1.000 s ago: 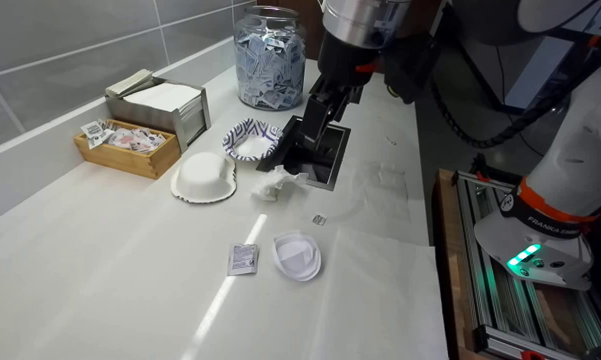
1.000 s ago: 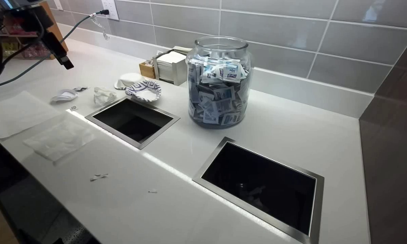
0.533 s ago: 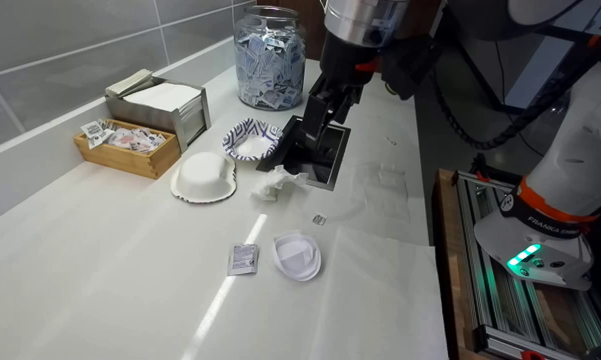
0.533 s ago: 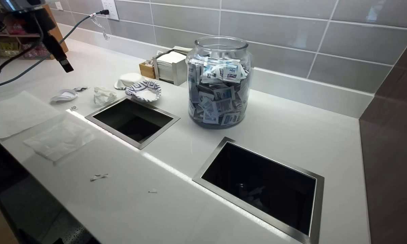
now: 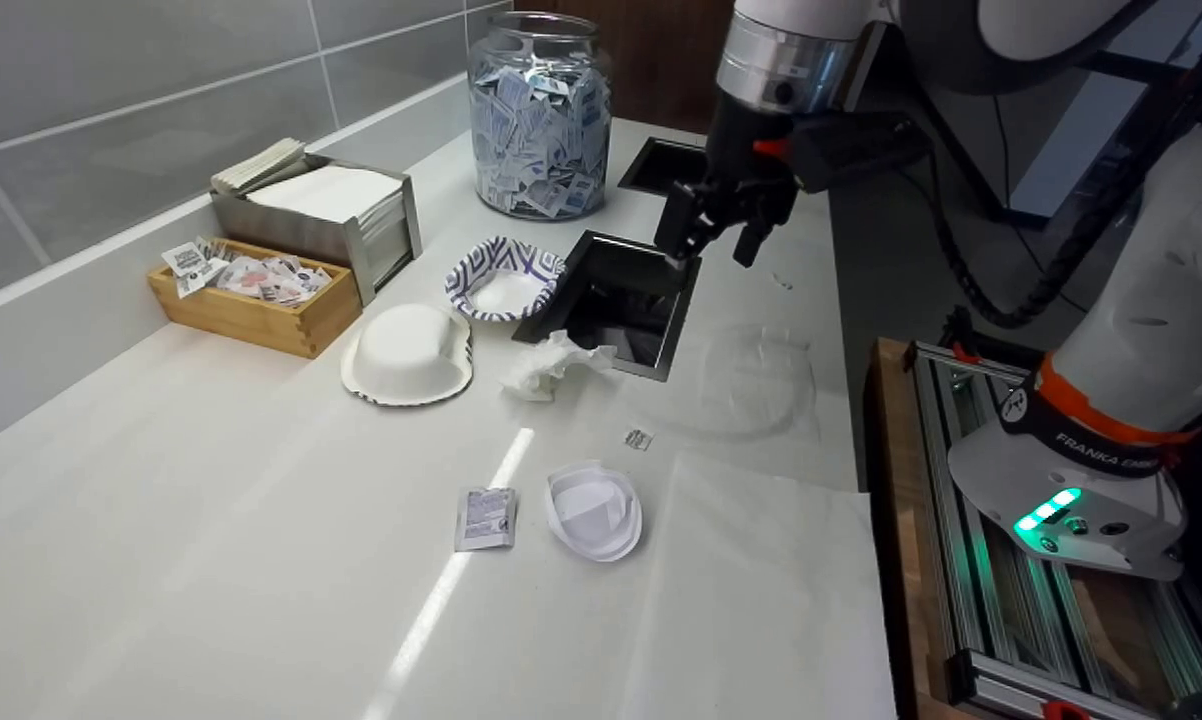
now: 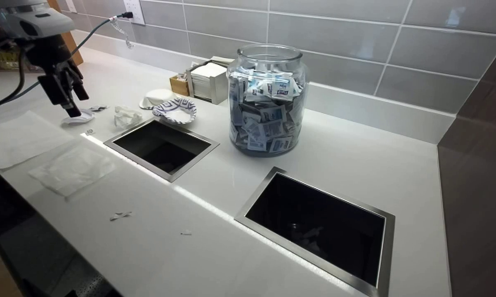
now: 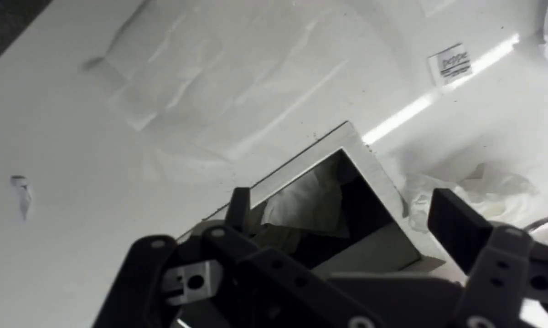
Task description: Pick up the small white paper to the right of the serviette on the kitchen counter and put it in the left bin
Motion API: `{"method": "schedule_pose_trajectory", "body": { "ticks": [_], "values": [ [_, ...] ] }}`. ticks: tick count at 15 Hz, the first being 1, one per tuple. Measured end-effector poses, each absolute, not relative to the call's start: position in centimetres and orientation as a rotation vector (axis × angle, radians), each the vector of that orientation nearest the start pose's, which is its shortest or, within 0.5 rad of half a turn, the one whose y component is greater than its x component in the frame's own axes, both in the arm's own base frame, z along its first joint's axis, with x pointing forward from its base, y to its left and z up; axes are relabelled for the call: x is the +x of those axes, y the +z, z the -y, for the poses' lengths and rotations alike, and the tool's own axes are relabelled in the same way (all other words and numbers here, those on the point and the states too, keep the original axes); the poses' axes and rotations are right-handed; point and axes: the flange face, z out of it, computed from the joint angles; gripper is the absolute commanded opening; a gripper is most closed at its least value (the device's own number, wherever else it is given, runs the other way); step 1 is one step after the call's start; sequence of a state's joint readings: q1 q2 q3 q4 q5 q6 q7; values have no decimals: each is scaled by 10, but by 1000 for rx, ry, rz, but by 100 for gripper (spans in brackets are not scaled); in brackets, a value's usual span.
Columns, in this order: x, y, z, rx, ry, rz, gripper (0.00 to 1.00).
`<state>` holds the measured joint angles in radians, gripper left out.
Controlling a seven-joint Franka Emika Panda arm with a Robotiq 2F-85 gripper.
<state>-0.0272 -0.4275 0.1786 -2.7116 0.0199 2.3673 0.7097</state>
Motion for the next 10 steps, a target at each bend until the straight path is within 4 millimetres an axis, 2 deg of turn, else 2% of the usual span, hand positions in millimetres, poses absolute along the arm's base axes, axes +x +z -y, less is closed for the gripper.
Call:
{"method": "schedule_pose_trajectory", "body": {
  "ticks": [2, 8, 10],
  "values": [
    [371, 358, -36, -2997, -158, -991, 100],
    [375, 362, -40, -3000, -170, -972, 100],
    [375, 361, -33, -2979, -167, -1032, 100]
  ]
}}
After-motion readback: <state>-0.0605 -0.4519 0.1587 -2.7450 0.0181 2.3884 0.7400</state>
